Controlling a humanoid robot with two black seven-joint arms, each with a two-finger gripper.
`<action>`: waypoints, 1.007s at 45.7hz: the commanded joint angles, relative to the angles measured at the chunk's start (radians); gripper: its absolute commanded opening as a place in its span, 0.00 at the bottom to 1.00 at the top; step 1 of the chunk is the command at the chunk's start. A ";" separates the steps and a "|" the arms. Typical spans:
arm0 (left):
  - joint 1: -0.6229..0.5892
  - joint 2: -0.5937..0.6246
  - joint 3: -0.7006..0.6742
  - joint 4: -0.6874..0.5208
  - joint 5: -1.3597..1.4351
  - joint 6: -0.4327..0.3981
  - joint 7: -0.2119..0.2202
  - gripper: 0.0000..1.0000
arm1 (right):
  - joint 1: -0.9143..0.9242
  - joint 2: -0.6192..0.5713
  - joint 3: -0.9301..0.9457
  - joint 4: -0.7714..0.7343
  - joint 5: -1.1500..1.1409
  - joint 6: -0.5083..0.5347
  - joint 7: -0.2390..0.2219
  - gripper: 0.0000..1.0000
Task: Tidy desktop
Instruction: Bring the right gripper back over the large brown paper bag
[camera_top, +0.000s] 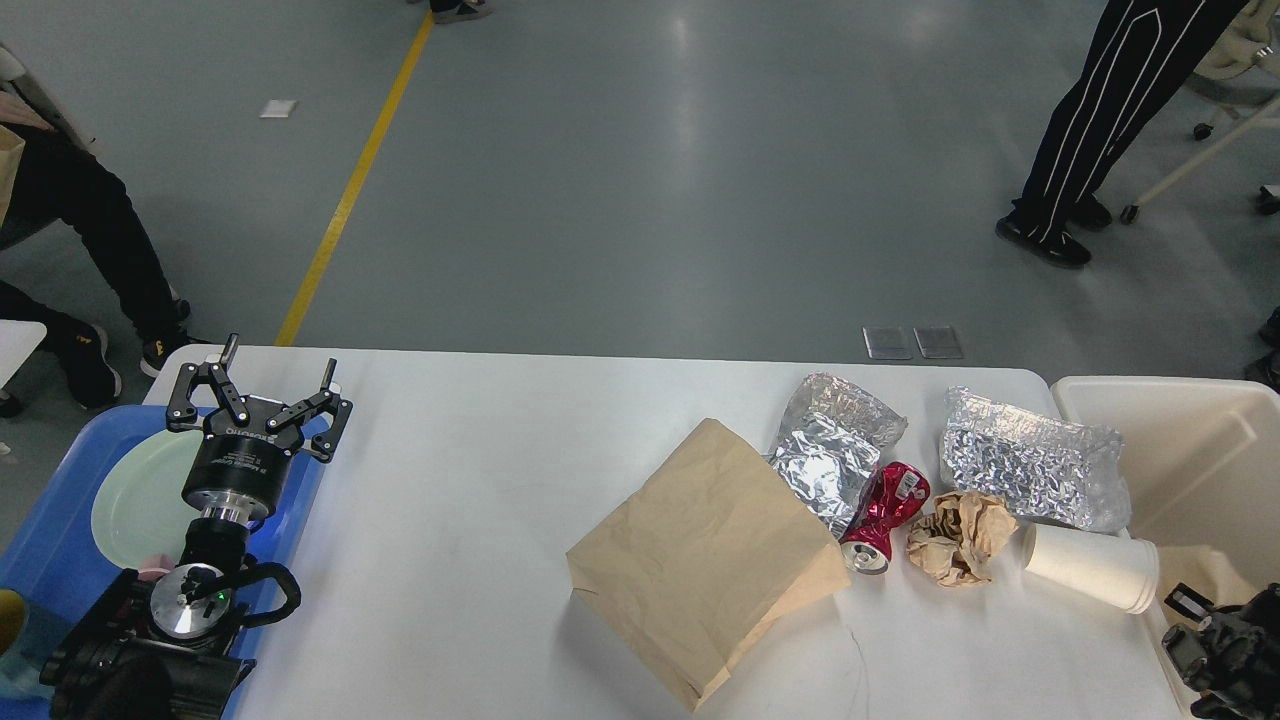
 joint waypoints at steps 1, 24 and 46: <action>0.000 0.000 0.000 0.001 0.000 0.000 -0.001 0.96 | 0.003 -0.004 0.000 0.001 0.000 0.000 0.000 1.00; 0.000 0.000 0.000 0.000 0.000 0.000 -0.001 0.96 | 0.334 -0.234 -0.014 0.189 -0.025 0.125 -0.011 1.00; 0.000 -0.001 0.000 0.000 0.000 0.000 -0.001 0.96 | 1.227 -0.224 -0.355 0.873 -0.219 0.685 -0.014 1.00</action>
